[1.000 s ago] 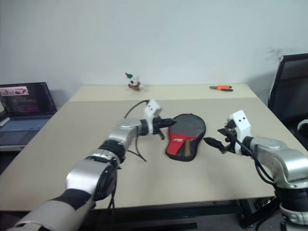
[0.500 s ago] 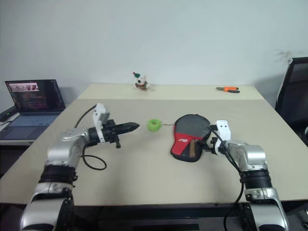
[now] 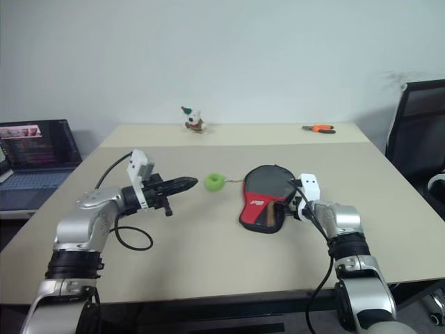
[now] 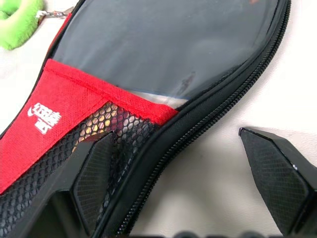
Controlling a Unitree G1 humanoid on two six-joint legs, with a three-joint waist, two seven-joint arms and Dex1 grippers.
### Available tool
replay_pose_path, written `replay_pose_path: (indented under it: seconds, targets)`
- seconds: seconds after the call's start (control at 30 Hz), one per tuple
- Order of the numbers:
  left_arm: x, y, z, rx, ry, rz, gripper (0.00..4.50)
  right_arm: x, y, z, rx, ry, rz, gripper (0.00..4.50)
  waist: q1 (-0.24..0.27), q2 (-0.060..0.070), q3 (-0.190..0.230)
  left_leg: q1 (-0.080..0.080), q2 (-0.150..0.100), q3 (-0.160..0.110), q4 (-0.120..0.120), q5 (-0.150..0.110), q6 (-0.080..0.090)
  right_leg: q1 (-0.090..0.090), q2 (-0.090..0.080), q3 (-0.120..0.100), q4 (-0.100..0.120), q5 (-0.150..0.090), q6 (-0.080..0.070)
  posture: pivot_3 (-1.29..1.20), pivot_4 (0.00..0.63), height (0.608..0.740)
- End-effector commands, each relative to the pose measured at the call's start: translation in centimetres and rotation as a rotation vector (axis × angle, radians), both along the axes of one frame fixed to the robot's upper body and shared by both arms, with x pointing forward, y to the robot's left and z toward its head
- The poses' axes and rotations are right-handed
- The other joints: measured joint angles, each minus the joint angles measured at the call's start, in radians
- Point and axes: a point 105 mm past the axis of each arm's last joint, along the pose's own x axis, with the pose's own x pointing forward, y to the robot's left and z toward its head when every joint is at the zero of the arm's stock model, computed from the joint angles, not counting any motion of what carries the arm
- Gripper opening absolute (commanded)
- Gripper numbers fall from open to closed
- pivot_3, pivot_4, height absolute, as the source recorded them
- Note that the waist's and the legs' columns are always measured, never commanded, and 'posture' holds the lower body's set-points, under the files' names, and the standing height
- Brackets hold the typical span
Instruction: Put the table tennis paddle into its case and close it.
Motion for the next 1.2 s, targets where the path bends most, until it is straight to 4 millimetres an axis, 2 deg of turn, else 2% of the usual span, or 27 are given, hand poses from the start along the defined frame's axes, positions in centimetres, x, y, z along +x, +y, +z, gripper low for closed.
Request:
replay_pose_path:
  seconds: [0.03,0.1,0.47,0.53,0.63,0.77,0.9,1.07,1.2]
  targets:
    - [-0.6,0.1,1.9,0.011,-0.07,-0.009,0.0,-0.4,2.3,-1.0,0.008,0.038,0.075,4.22,-0.008,0.0,0.0,0.001,0.0,0.0,0.0,0.0,0.0,0.0,0.0,0.0,0.0,0.0,0.0,0.0,0.15,0.74]
    - [-0.6,0.2,1.9,0.015,-0.07,-0.006,0.0,-0.5,3.1,-1.2,0.008,0.042,0.1,3.84,-0.015,0.0,0.0,0.001,0.0,0.0,0.0,0.0,0.0,0.0,0.0,0.001,0.001,0.0,0.0,0.0,0.15,0.74]
    - [-1.0,0.6,1.5,0.031,-0.061,0.008,0.0,-0.3,5.4,-1.4,0.029,0.042,0.137,0.48,-0.022,0.0,0.0,0.005,0.001,0.001,-0.001,0.0,0.0,0.0,0.001,0.003,0.005,0.0,0.0,0.0,0.15,0.74]
    - [-1.1,0.6,1.4,0.037,-0.055,0.003,0.0,-0.1,5.8,-1.1,0.044,0.037,0.142,0.02,-0.022,0.0,0.0,0.006,0.001,0.002,-0.001,0.0,0.0,0.0,0.001,0.003,0.005,0.0,0.0,0.0,0.15,0.74]
    - [-1.7,0.7,1.1,0.037,-0.032,-0.029,0.0,-0.2,6.8,-0.4,0.117,0.046,0.182,0.02,-0.024,0.0,0.0,0.007,0.001,0.003,-0.001,0.0,0.0,0.0,0.001,0.005,0.007,0.0,0.0,0.0,0.15,0.74]
    - [-3.2,0.9,0.9,0.027,0.012,-0.096,0.0,-1.4,8.7,0.9,0.23,0.075,0.3,0.02,-0.027,0.0,0.0,0.009,0.001,0.005,-0.003,0.0,0.0,0.0,0.003,0.006,0.007,0.0,-0.001,0.0,0.15,0.74]
    - [-5.4,0.9,-0.2,0.046,0.086,-0.174,0.0,-4.0,10.6,1.7,0.281,0.11,0.463,0.02,-0.031,0.0,0.0,0.009,0.003,0.004,-0.005,0.0,0.0,-0.001,0.003,0.006,0.007,-0.002,-0.003,0.0,0.15,0.74]
    - [-6.8,0.3,-1.2,0.049,0.133,-0.211,0.0,-5.6,10.8,1.3,0.265,0.133,0.513,0.02,-0.019,0.0,0.0,0.007,0.006,0.001,-0.008,0.0,0.0,-0.001,0.003,0.004,0.003,-0.002,-0.004,0.0,0.15,0.74]
    - [-8.1,-0.8,-2.4,0.041,0.182,-0.255,0.0,-7.7,10.1,0.7,0.249,0.159,0.52,0.02,-0.014,0.0,0.0,0.004,0.004,-0.001,-0.008,0.0,0.0,-0.001,0.001,0.003,0.0,-0.002,-0.004,0.0,0.15,0.74]
